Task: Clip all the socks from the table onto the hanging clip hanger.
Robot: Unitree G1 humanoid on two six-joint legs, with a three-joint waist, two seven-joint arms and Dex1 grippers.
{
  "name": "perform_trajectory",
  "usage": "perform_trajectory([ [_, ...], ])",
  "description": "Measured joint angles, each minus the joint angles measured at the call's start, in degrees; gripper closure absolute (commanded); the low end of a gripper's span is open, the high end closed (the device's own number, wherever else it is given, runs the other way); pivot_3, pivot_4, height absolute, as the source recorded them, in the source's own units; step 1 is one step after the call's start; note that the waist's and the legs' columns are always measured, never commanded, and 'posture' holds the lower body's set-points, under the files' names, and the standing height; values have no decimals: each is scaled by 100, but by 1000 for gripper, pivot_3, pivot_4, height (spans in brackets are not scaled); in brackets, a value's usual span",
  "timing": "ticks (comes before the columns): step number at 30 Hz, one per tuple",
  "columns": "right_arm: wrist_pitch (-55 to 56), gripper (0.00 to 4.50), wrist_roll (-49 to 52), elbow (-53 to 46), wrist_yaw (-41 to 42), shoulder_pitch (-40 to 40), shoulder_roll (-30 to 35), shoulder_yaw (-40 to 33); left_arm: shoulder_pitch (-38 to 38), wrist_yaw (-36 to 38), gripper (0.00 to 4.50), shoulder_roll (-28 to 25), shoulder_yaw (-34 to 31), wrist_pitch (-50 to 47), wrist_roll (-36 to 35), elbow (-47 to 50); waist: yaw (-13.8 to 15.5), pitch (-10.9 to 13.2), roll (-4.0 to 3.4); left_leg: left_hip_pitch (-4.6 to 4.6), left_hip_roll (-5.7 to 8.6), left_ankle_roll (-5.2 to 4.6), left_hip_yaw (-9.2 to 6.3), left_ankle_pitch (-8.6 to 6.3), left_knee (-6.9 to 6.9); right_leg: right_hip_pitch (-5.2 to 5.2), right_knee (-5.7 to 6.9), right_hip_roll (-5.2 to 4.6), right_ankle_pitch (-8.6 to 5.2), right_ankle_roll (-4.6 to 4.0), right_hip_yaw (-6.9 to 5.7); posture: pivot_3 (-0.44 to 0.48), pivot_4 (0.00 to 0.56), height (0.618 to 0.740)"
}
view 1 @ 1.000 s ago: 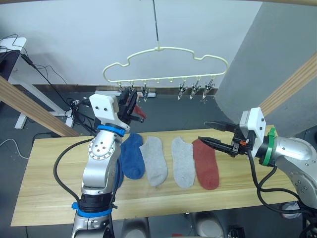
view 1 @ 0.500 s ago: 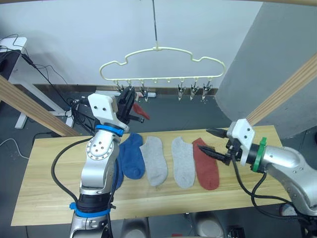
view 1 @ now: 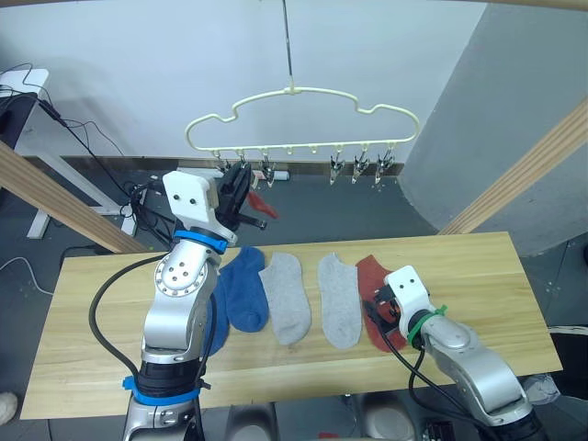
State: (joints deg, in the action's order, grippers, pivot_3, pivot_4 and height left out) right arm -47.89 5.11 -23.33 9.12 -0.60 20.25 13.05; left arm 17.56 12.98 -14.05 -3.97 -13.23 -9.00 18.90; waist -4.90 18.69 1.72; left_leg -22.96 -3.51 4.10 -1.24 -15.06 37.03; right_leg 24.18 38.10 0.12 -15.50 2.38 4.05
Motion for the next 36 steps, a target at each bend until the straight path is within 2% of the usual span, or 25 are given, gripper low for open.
perform_trajectory([
  [8, -128, 35, -170, 314, -486, 43, -880, -232, 0, 11, 4500, 21, 2, -29, 0, 49, -11, 0, 0, 3, -4, -1, -4, 0, 0, -1, 1, 6, -15, 25, 0, -170, 374, 740],
  [9, -128, 199, -166, 354, -522, 71, -972, -273, 0, 13, 4500, 22, 2, -32, 0, 55, -12, 0, 0, 3, -4, -1, -4, 0, 0, -1, 1, 5, -14, 25, -1, -170, 374, 740],
  [11, -130, 626, -151, 455, -558, 115, -1162, -400, -1, 15, 4500, 23, 2, -32, -1, 65, -12, 0, 1, 4, -4, -1, -4, 0, 0, -2, 1, 6, -14, 26, -1, -170, 374, 740],
  [15, -130, 2015, -125, 608, -521, 164, -1219, -608, -4, 23, 4500, 24, 2, -36, -10, 67, -10, -1, 2, 4, -3, -1, -5, -1, 0, -3, -1, 5, -13, 28, -1, -162, 371, 740],
  [22, -25, 4461, -117, 678, -60, 217, -826, -618, -37, 227, 4500, -29, -60, -274, -312, 123, -10, -1, 2, 4, -3, -2, -6, -1, -1, -4, -2, 6, -14, 28, -1, -164, 372, 740],
  [30, 857, 4484, -35, 384, 1630, 214, 762, -77, 139, 630, 4500, -397, -391, -1174, -1306, 454, -6, 48, 5, 0, 1, -2, -4, -1, -2, 0, -5, 7, -15, 32, 1, -158, 370, 740],
  [36, 1855, 4484, 83, 182, 2479, 898, 1084, -52, 350, 699, 4500, -562, -573, -1711, -1902, 483, -10, 60, 5, 0, -1, -2, -8, -1, -3, 1, -6, 10, -14, 29, -2, -163, 369, 740],
])
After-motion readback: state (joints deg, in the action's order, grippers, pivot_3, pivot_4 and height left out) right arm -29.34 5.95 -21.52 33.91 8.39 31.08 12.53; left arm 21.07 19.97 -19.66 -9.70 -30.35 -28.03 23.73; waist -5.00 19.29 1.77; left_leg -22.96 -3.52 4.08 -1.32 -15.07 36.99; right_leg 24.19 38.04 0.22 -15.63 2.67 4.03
